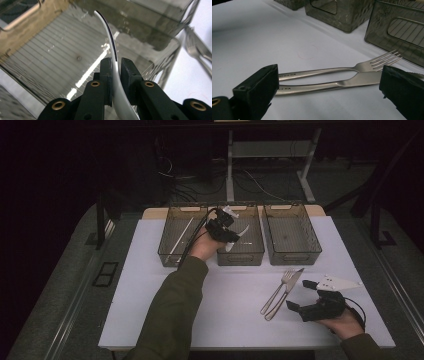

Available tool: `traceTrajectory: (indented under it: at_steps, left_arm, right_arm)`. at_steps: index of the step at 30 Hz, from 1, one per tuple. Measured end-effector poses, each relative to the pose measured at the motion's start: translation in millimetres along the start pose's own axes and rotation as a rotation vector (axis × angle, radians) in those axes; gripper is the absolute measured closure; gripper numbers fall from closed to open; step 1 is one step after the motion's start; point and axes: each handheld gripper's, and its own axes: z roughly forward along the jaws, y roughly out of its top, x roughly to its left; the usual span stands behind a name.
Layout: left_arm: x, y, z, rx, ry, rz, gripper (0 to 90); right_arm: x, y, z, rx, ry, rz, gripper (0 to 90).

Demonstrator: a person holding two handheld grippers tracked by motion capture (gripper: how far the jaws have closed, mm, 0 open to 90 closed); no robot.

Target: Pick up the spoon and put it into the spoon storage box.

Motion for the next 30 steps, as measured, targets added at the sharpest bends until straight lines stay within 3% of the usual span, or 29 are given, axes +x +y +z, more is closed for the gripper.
traceTrajectory:
  at_steps: [7,10,18,30]
  left_arm:
    - [4.8,3.8,12.1,0.078,0.032,0.017,79.0]
    - [6.4,4.8,17.9,0.11,0.045,-0.008,78.9]
    - [3.4,4.9,27.2,0.127,0.055,-0.02,77.7]
    - [-0.8,8.4,16.3,0.045,0.052,-0.026,66.8]
  right_arm:
    - [-1.9,-0.2,-1.1,-0.009,-0.001,0.015,2.5]
    - [-2.4,0.0,-2.2,-0.018,-0.002,0.023,2.6]
    - [-2.0,0.1,-2.0,-0.017,0.007,0.026,2.6]
    - [-1.9,0.2,-1.7,-0.018,0.01,0.02,2.5]
